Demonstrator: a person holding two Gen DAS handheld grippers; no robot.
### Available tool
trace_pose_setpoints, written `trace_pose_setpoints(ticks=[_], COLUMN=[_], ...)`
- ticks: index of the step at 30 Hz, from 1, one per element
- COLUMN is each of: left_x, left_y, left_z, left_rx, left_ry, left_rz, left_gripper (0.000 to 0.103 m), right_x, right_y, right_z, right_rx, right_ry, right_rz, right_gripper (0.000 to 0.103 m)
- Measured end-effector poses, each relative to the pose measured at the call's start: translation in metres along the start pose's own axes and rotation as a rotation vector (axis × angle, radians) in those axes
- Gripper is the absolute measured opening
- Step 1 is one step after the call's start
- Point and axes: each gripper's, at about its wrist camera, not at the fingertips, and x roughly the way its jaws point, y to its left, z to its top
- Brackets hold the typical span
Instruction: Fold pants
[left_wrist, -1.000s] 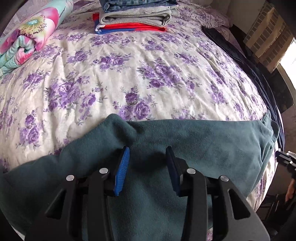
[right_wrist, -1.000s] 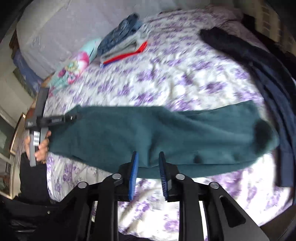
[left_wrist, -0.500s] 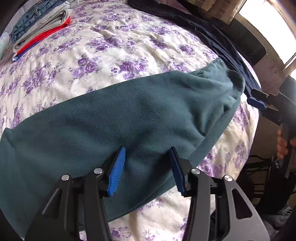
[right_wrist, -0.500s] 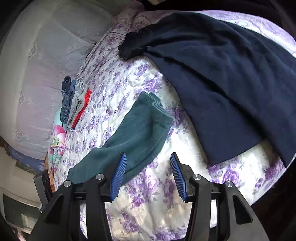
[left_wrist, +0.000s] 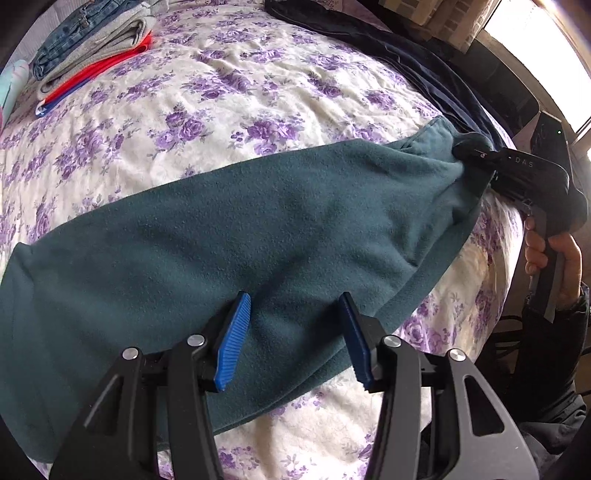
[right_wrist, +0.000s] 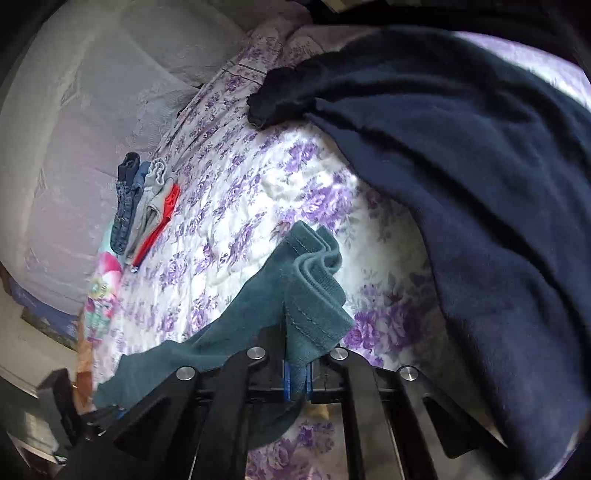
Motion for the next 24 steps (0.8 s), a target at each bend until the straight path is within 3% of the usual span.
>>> trace_pose_setpoints(ticks=[4, 10, 12, 14, 19, 24], left_x=[-0.008, 0.002, 0.011, 0.024, 0.051, 0.057], left_y=[-0.014, -0.043, -0.051, -0.057, -0.067, -0.085], left_z=[0.008, 0.037, 0.049, 0.059, 0.076, 0.063], left_rx=[0.021, 0.024, 0.014, 0.0, -0.052, -0.004], left_ry=[-0.014, 0.009, 0.013, 0.035, 0.024, -0.007], left_rz=[-0.018, -0.096, -0.117, -0.141, -0.206, -0.146], left_gripper=[0.048, 0.047, 0.038, 0.016, 0.011, 0.01], right_x=[-0.02, -0.023, -0.024, -0.025, -0.031, -0.032], right_y=[0.019, 0.02, 0.021, 0.024, 0.033, 0.041], right_z=[-0.001, 0.004, 0.003, 0.002, -0.002, -0.005], right_rx=[-0.09, -0.106, -0.114, -0.12, -0.15, -0.174], right_ry=[-0.054, -0.034, -0.031, -0.034, -0.04, -0.04], right_rz=[-0.046, -0.034, -0.033, -0.032, -0.018, -0.022], right_gripper=[0.005, 0.006, 0.006, 0.006, 0.006, 0.006])
